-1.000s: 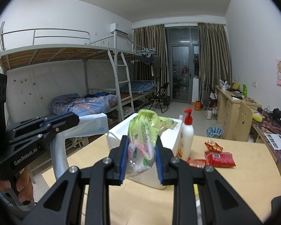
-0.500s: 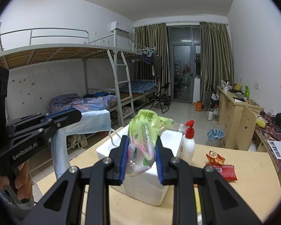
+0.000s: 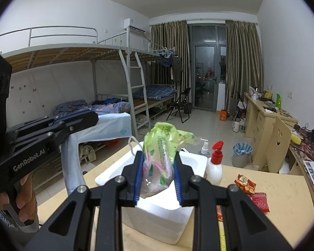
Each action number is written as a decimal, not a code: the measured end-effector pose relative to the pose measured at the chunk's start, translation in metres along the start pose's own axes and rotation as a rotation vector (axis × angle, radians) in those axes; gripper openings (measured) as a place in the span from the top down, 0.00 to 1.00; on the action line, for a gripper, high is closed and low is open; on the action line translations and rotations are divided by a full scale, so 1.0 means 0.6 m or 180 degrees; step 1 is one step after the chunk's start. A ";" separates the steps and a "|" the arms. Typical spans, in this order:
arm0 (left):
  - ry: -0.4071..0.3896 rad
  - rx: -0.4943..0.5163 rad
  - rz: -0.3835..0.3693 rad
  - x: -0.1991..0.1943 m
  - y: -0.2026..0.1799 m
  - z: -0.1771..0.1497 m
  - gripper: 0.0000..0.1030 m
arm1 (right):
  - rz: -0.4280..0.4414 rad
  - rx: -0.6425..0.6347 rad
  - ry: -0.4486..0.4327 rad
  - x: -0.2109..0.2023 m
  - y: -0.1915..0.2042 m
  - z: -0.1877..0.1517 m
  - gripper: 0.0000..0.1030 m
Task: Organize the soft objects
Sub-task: 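Carry the mask and snack bag with both tools over the white foam box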
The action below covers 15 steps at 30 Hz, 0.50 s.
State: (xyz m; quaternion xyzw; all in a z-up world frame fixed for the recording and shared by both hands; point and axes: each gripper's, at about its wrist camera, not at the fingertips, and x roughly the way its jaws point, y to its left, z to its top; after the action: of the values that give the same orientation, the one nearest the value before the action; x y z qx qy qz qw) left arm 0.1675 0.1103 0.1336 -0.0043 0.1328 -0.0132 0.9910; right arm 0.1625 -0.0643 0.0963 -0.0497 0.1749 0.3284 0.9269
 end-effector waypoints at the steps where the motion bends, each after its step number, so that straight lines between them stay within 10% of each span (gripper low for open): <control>1: 0.0007 -0.0021 -0.0005 0.006 0.000 0.001 0.95 | -0.0008 -0.0001 0.0004 0.003 0.000 0.000 0.70; 15: 0.0312 -0.0052 -0.0044 0.122 0.011 -0.015 0.95 | -0.0039 0.0014 0.0137 0.047 0.002 0.006 0.70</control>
State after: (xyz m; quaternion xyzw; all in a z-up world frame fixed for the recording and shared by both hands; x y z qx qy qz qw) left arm 0.2356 0.1148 0.1056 -0.0127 0.1812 -0.0193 0.9832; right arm 0.1830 -0.0458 0.0898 -0.0559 0.1952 0.3212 0.9250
